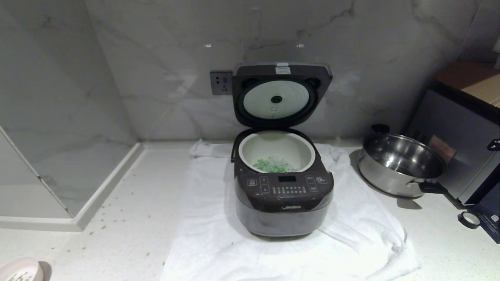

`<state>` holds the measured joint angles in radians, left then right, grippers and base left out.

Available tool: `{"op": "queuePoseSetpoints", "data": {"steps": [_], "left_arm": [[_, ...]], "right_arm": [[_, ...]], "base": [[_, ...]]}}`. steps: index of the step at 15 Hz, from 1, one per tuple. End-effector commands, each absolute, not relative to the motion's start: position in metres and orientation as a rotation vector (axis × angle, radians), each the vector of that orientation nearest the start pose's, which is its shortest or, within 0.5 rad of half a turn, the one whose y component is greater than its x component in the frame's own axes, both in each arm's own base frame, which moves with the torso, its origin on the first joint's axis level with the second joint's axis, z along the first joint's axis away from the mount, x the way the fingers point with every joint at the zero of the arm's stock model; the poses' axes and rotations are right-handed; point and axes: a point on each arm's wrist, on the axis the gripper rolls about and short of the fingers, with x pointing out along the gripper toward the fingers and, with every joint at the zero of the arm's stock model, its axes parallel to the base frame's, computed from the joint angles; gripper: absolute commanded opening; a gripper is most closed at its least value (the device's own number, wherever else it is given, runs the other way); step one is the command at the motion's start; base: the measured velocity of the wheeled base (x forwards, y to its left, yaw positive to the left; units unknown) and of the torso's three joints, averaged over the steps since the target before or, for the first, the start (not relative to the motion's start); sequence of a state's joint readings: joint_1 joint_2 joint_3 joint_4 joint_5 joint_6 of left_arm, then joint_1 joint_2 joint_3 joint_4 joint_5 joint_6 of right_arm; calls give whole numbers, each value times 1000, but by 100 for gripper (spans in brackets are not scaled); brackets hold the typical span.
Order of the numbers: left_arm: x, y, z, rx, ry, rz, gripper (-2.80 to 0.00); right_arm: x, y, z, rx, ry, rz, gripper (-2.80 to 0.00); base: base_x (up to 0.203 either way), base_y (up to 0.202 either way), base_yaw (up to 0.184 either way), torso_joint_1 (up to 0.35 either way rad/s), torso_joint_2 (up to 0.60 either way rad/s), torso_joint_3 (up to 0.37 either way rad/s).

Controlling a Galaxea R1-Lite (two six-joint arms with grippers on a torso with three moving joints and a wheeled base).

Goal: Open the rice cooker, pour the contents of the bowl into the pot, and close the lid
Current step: Pour the water from the bowl into the rice cooker

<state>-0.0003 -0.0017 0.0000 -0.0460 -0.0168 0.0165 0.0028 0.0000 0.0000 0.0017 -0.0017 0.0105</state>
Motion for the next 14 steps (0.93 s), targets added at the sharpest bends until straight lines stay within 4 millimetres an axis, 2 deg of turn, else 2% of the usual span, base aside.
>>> {"op": "queuePoseSetpoints", "data": {"steps": [1,10,14], "left_arm": [[-22,0,76,19,-31,-17,-280],[-22,0,76,19,-32,-17,-280],[-22,0,76,19,-32,-17,-280]], "right_arm": [[-23,0,75,11,5,1,-280],[-23,0,75,11,5,0,-280],[-23,0,75,11,5,0,-280]], "base": [[0,0,0,0,0,0],[179,0,0,5,0,0],[25,0,1,3,2,1]]}}
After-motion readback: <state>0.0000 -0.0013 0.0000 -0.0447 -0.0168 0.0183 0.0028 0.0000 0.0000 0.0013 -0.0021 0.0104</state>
